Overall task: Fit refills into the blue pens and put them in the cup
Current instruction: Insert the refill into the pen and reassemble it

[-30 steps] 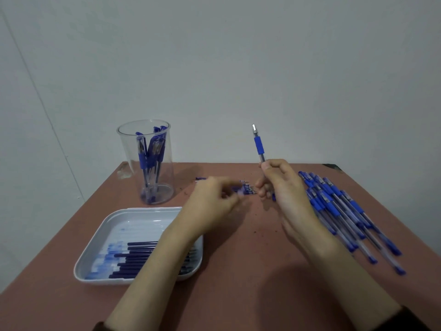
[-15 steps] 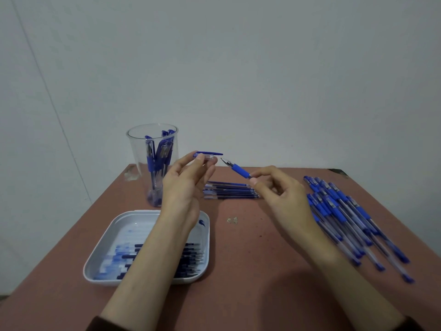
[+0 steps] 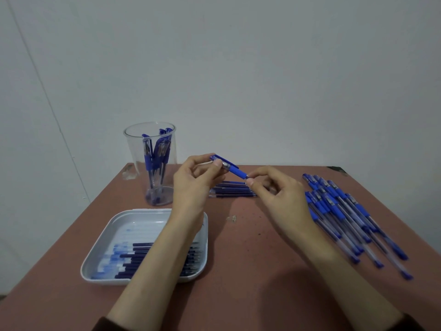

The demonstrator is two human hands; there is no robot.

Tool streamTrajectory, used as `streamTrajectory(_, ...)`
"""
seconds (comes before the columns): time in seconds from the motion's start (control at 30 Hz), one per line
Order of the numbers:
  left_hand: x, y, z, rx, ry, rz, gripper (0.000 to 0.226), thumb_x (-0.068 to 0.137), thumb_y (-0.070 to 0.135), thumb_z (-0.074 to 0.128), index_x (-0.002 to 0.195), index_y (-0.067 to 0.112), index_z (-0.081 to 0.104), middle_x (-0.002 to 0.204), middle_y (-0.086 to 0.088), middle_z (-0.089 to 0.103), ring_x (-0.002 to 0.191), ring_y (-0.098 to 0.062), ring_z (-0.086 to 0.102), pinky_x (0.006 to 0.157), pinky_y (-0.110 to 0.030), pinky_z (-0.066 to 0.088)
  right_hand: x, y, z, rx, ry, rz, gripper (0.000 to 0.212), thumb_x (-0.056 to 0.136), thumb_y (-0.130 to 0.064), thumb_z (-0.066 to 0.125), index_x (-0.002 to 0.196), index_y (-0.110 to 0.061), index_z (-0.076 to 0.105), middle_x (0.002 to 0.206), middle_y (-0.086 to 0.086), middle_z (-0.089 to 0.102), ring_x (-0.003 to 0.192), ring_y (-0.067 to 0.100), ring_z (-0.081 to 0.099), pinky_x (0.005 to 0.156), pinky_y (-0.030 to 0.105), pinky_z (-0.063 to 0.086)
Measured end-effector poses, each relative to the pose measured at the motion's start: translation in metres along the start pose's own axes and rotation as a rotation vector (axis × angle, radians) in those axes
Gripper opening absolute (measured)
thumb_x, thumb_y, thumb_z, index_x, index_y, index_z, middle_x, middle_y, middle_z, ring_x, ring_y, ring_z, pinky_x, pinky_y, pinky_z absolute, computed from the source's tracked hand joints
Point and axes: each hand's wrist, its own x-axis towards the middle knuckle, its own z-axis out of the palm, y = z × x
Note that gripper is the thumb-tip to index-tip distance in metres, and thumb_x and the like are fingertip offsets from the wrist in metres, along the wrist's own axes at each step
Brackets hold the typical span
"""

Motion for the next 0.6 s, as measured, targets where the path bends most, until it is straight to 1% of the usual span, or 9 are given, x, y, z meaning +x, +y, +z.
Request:
streamTrajectory(0.13, -0.001, -0.003, 0.004, 0.063, 0.030, 0.063, 0.008, 0.086, 0.004, 0.064, 0.089, 0.009, 0.060, 0.073, -0.001, 0.072, 0.075, -0.016, 0.071, 0.070, -0.021, 0.056, 0.000, 0.002, 0.003, 0.035, 0.010, 0.025, 0.009, 0.086, -0.028, 0.068, 0.079, -0.033, 0.066, 0.056, -0.018, 0.054, 0.056, 0.005, 0.050, 0.058, 0.036, 0.045)
streamTrajectory(0.3, -0.001, -0.003, 0.006, 0.120, 0.064, 0.128, 0.009, 0.086, 0.004, 0.065, 0.086, 0.012, 0.060, 0.077, -0.006, 0.071, 0.073, -0.017, 0.071, 0.069, -0.021, 0.055, -0.003, 0.000, 0.009, 0.111, 0.007, 0.058, 0.005, 0.087, -0.029, 0.068, 0.084, -0.033, 0.067, 0.060, -0.013, 0.055, 0.059, 0.008, 0.051, 0.061, 0.045, 0.051)
streamTrajectory(0.4, -0.002, -0.001, 0.005, 0.185, 0.080, 0.153, 0.006, 0.087, 0.007, 0.064, 0.090, 0.011, 0.061, 0.078, -0.007, 0.071, 0.074, -0.015, 0.071, 0.071, -0.022, 0.055, -0.005, -0.007, 0.012, 0.170, 0.000, 0.071, 0.008, 0.088, -0.024, 0.068, 0.082, -0.028, 0.069, 0.058, -0.008, 0.051, 0.060, 0.010, 0.051, 0.062, 0.045, 0.051)
streamTrajectory(0.5, -0.003, 0.006, 0.002, 0.286, 0.081, 0.201, 0.009, 0.088, 0.012, 0.065, 0.097, 0.011, 0.063, 0.082, -0.005, 0.072, 0.077, -0.013, 0.071, 0.080, -0.031, 0.056, -0.004, -0.013, 0.012, 0.164, -0.053, 0.066, 0.008, 0.091, -0.024, 0.063, 0.088, -0.030, 0.067, 0.062, 0.003, 0.056, 0.062, 0.018, 0.053, 0.062, 0.042, 0.049)
streamTrajectory(0.53, -0.005, 0.010, 0.001, 0.320, 0.066, 0.238, 0.012, 0.088, 0.014, 0.065, 0.100, 0.014, 0.065, 0.083, -0.003, 0.073, 0.079, -0.012, 0.071, 0.081, -0.032, 0.056, -0.005, -0.016, 0.013, 0.166, -0.096, 0.058, 0.010, 0.093, -0.024, 0.060, 0.094, -0.032, 0.066, 0.064, 0.002, 0.059, 0.061, 0.015, 0.054, 0.061, 0.039, 0.047)
streamTrajectory(0.6, -0.011, 0.019, -0.001, 0.391, 0.032, 0.356, 0.022, 0.088, 0.017, 0.065, 0.110, 0.023, 0.066, 0.091, 0.005, 0.072, 0.088, -0.007, 0.068, 0.082, -0.025, 0.053, -0.006, -0.024, 0.016, 0.162, -0.199, 0.016, 0.016, 0.096, -0.027, 0.055, 0.105, -0.037, 0.064, 0.069, -0.006, 0.065, 0.063, 0.007, 0.062, 0.064, 0.036, 0.053)
